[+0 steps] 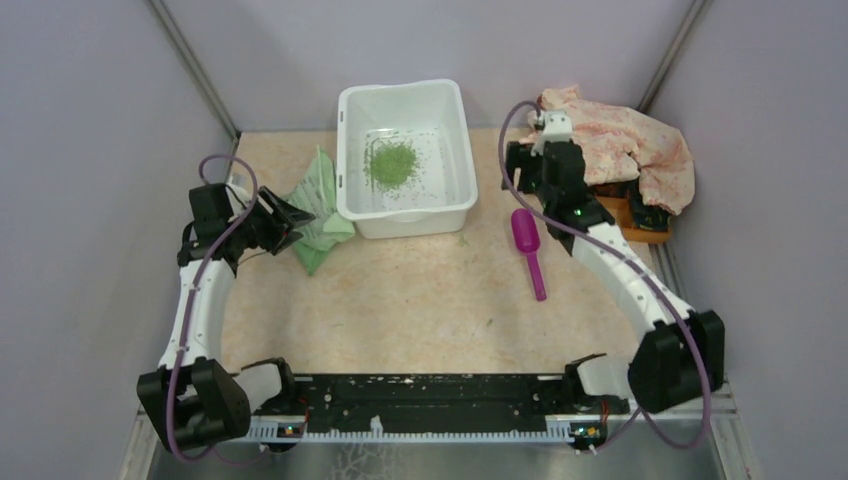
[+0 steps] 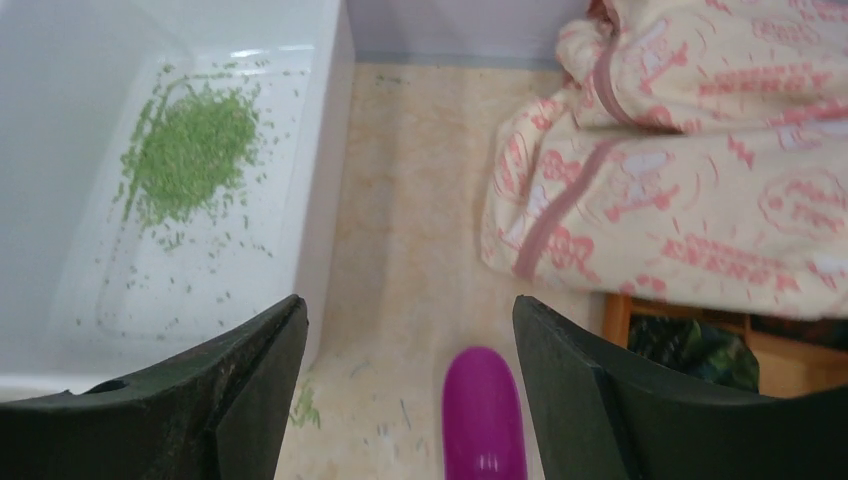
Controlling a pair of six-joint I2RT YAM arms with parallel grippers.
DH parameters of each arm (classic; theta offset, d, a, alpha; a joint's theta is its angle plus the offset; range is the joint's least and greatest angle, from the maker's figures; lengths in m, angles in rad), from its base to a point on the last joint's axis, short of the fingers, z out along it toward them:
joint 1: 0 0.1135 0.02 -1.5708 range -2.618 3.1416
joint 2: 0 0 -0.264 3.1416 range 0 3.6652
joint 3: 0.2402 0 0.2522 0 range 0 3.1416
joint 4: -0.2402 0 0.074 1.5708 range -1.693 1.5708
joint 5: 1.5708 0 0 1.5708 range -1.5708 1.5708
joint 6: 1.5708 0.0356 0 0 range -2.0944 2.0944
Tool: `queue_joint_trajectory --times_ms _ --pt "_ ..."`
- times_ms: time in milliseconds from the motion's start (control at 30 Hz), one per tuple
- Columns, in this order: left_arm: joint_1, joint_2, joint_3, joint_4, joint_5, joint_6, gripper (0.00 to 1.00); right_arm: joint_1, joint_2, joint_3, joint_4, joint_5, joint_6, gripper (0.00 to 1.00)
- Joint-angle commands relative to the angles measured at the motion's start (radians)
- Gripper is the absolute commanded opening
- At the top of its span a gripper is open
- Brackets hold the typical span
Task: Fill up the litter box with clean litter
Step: Move the litter box to the center of the board, then move the spatula to the center of the board.
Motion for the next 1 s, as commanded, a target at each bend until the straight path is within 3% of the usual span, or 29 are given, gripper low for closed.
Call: queue_joint_trajectory --times_ms 0,67,100,133,400,733,833,967 --pt "-0.001 -0.062 0.038 0.011 0.034 0.050 0.73 0.008 -0.154 -0.250 -0.053 0.101 0.025 0.75" --pt "-0.002 -0.082 0.043 0.007 0.033 0.065 0.85 0.008 -0.195 -0.341 -0.073 0.124 0.062 0.75" --pt "-0.003 -0.090 0.048 -0.003 0.033 0.072 0.96 0.007 -0.215 -0.386 -0.069 0.123 0.078 0.75" --pt "-0.002 -0.097 0.052 -0.012 0.033 0.080 0.98 0.007 -0.226 -0.433 -0.064 0.130 0.099 0.75" --pt "-0.002 -0.135 0.041 -0.040 0.049 0.099 0.99 0.007 -0.143 -0.508 -0.064 0.222 0.122 0.76" --pt "-0.002 -0.153 -0.001 -0.018 0.089 0.091 0.99 0.007 -0.012 -0.500 -0.028 0.174 0.113 0.70" --pt "-0.001 -0.164 -0.003 -0.013 0.095 0.089 0.99 0.007 -0.014 -0.504 -0.017 0.126 0.118 0.61" --pt "-0.002 -0.173 -0.011 -0.006 0.108 0.082 0.99 0.044 0.006 -0.494 -0.040 0.074 0.111 0.32"
